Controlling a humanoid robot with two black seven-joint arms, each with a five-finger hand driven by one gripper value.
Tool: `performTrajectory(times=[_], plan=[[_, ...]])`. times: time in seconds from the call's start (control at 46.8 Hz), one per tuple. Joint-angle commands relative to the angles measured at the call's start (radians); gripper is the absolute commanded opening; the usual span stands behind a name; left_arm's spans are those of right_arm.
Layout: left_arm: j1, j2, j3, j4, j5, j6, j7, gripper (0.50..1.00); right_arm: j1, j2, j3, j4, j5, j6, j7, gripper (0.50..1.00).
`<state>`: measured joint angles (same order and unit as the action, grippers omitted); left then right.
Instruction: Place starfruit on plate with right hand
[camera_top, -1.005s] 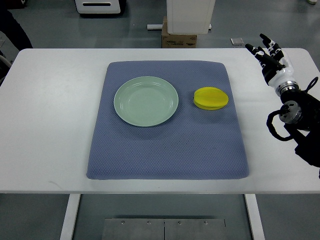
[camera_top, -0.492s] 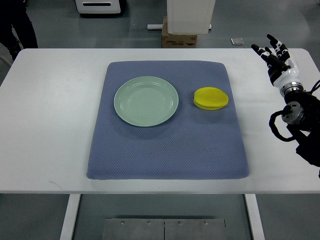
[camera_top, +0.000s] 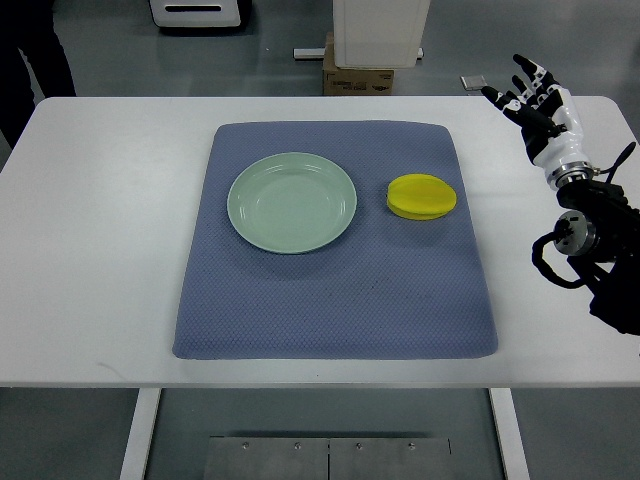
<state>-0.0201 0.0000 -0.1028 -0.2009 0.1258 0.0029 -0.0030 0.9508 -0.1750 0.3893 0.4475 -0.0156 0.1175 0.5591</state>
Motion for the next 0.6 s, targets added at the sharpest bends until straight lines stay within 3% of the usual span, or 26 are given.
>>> performTrajectory(times=[0.0, 0.299, 0.577], plan=[[0.0, 0.0, 0.0, 0.0, 0.0, 0.0, 0.0, 1.0, 0.013, 0.0, -0.062, 0.022, 0.0, -0.001, 0.001, 1.0], [0.0, 0.0, 0.0, 0.0, 0.0, -0.001, 0.0, 1.0, 0.02, -0.015, -0.201, 0.088, -0.078, -0.048, 0.034, 1.0], [-0.001, 0.0, 0.0, 0.0, 0.0, 0.0, 0.0, 1.0, 0.019, -0.184, -0.231, 0.417, -0.195, -0.14, 0.052, 1.0]])
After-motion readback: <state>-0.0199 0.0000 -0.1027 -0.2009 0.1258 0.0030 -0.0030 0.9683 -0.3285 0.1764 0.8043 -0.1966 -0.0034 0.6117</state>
